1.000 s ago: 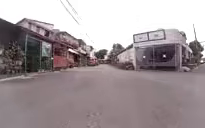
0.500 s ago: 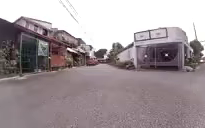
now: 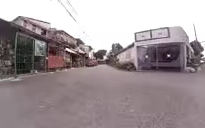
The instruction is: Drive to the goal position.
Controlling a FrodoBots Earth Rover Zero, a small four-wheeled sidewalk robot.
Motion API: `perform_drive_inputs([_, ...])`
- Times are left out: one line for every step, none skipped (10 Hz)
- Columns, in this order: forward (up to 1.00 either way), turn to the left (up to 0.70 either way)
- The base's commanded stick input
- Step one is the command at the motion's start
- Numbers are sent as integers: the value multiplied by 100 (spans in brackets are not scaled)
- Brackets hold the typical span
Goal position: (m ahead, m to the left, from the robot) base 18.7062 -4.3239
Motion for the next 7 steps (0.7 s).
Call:
perform_drive_inputs([70,0])
perform_drive_inputs([70,0])
perform_drive_inputs([70,0])
perform_drive_inputs([70,0])
perform_drive_inputs([70,0])
perform_drive_inputs([70,0])
perform_drive_inputs([70,0])
